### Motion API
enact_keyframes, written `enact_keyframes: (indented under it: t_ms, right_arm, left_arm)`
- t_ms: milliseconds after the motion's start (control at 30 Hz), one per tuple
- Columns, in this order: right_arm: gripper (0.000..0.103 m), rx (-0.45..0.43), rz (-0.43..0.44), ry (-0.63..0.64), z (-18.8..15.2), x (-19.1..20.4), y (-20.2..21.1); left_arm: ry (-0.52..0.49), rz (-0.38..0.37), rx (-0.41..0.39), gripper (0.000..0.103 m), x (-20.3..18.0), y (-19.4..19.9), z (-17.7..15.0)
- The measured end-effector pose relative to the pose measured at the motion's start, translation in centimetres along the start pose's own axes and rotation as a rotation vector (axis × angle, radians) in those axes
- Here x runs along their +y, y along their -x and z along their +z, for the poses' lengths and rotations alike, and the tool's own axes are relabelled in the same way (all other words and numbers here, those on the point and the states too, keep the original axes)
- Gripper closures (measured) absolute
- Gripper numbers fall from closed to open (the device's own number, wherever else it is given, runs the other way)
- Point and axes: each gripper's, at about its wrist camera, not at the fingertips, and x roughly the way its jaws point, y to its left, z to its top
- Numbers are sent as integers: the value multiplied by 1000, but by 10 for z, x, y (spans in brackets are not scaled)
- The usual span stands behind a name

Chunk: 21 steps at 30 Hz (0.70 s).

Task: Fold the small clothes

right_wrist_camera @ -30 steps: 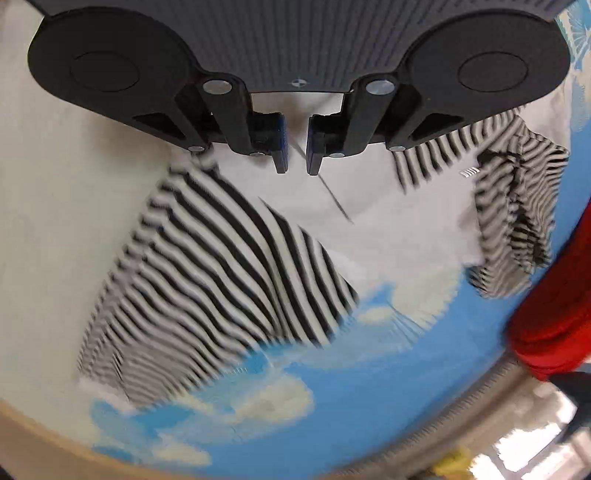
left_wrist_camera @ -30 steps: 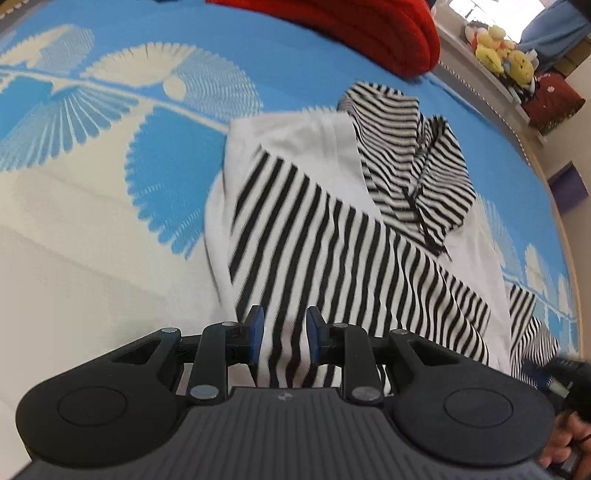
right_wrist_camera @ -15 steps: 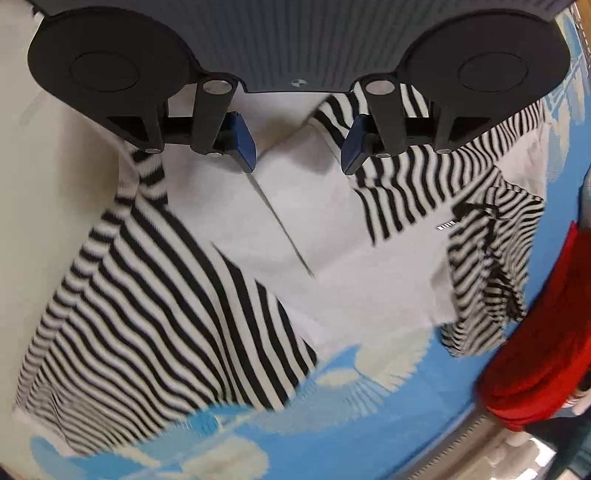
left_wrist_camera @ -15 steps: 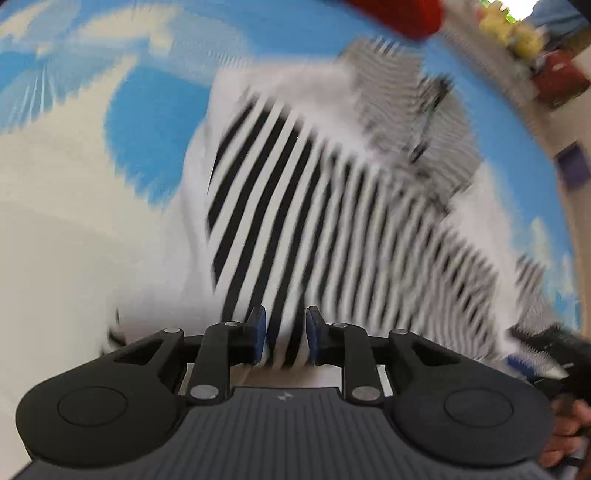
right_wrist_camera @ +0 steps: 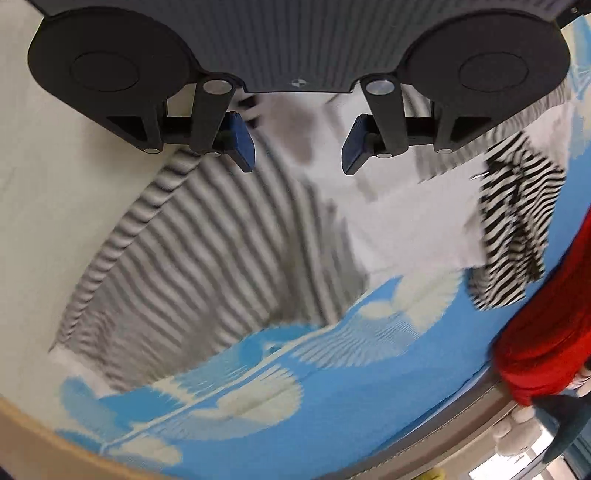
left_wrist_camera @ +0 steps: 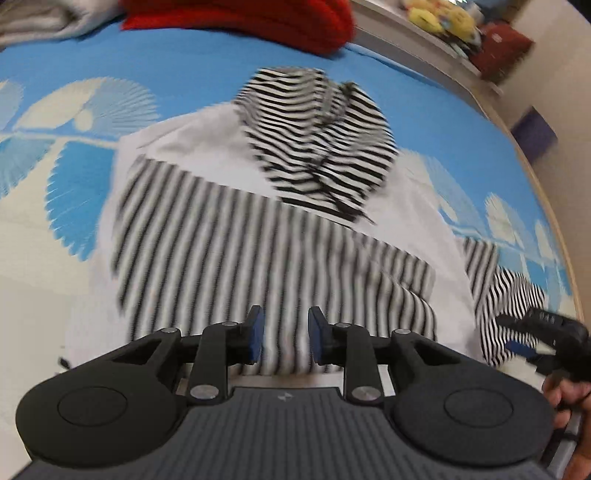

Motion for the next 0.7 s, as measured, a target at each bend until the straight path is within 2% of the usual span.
enact_keyframes:
  t_ms: [267, 400, 467, 567, 700]
  right_arm:
    - [49, -67, -112, -42, 33, -76, 9]
    - [49, -86, -184, -117, 51, -114, 1]
    - [49, -84, -222, -174, 59, -133, -4]
    - [49, -92, -246, -248, 65, -155, -11]
    - [48, -78, -212, -339, 71, -176, -20]
  left_arm:
    - [-248, 10, -20, 74, -74, -5, -29]
    - [-371, 18, -31, 69, -98, -7, -43]
    - [-391, 22, -27, 69, -104, -11, -46]
    - [-364, 14, -1, 68, -103, -20, -44]
    - [-354, 33, 9, 68, -101, -27, -39]
